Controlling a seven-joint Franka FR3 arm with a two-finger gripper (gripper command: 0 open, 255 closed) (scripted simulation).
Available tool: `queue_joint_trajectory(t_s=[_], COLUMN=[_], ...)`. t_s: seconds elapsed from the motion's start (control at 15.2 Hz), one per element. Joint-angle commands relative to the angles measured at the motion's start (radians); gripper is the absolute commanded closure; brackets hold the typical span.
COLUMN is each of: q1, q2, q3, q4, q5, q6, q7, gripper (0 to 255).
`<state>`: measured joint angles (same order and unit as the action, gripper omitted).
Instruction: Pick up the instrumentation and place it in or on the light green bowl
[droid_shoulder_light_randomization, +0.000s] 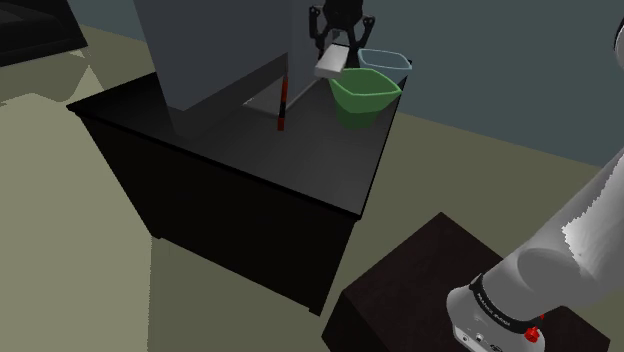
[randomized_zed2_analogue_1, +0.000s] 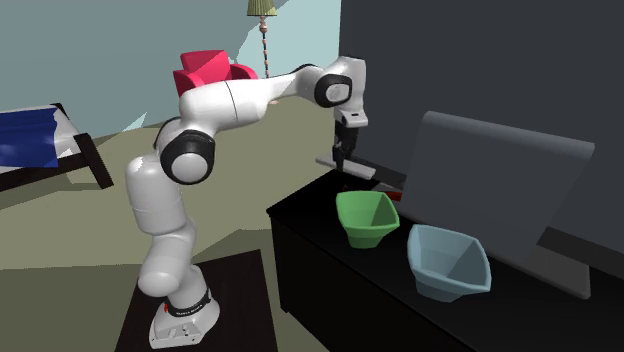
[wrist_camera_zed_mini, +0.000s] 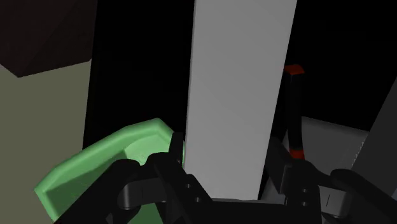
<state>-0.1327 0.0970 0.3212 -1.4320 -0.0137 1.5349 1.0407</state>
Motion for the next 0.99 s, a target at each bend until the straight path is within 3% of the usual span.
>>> queue_joint_trajectory(t_s=[0.0, 0.53, 0.92], q1=[-0.026, -0.138, -0.142], q2=[-0.003, 0.036, 0.007], q3=[-0.02, -0.109, -0.111], q4=[0.004, 0.065, -0.055], q5=[0.003, 0.005, 0.011], q6=[-0.007, -0.031, 0.06], q7=[-0.048, -0.249, -0.254], gripper=[255, 255, 255])
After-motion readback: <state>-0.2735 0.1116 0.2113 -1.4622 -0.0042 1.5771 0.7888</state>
